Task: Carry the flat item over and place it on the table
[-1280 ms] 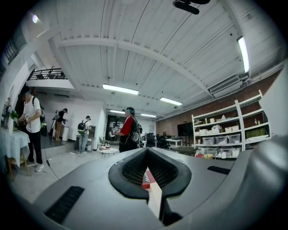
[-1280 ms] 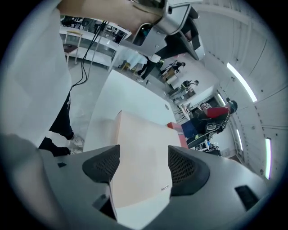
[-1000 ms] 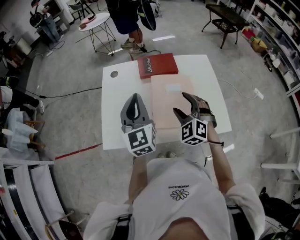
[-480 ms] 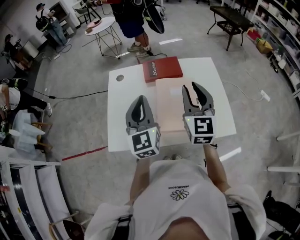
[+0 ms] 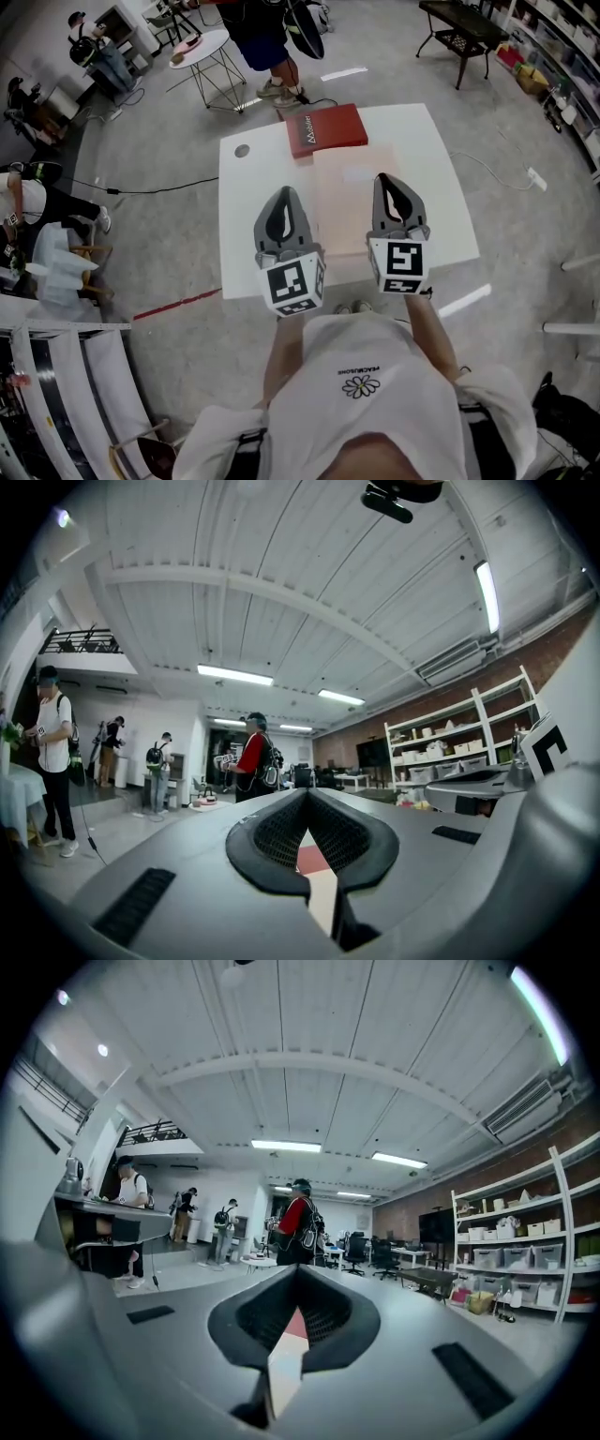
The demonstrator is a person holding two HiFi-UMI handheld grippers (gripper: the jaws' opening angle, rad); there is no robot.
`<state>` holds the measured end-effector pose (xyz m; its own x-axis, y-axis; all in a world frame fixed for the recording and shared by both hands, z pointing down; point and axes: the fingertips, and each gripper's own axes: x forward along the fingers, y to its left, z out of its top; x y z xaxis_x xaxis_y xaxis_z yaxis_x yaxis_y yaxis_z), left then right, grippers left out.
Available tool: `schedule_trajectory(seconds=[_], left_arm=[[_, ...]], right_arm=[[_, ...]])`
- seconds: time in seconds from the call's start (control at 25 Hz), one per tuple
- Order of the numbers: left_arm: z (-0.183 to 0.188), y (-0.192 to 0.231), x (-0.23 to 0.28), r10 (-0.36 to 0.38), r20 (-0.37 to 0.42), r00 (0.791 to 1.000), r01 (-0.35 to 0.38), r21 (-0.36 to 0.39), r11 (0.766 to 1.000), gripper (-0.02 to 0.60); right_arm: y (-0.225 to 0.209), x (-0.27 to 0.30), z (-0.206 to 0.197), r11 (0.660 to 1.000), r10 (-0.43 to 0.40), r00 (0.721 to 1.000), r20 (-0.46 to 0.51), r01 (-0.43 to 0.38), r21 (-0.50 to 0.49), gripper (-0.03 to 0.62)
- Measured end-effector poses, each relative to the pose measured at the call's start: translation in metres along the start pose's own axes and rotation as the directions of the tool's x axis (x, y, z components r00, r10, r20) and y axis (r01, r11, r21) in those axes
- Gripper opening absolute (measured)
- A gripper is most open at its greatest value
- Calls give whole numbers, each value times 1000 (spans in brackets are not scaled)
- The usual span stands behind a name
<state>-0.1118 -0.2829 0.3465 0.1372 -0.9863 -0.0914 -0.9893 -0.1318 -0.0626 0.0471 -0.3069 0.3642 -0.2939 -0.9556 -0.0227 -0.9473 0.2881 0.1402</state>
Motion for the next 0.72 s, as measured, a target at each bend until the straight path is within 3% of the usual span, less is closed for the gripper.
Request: schedule_trajectory(seconds=[0.72], left_arm=[[1,-1,-1,-7,8,1000,7,8,1000,15]], right_arm=[[-3,-3,9,999,-6,1000,23,7,-52,11]])
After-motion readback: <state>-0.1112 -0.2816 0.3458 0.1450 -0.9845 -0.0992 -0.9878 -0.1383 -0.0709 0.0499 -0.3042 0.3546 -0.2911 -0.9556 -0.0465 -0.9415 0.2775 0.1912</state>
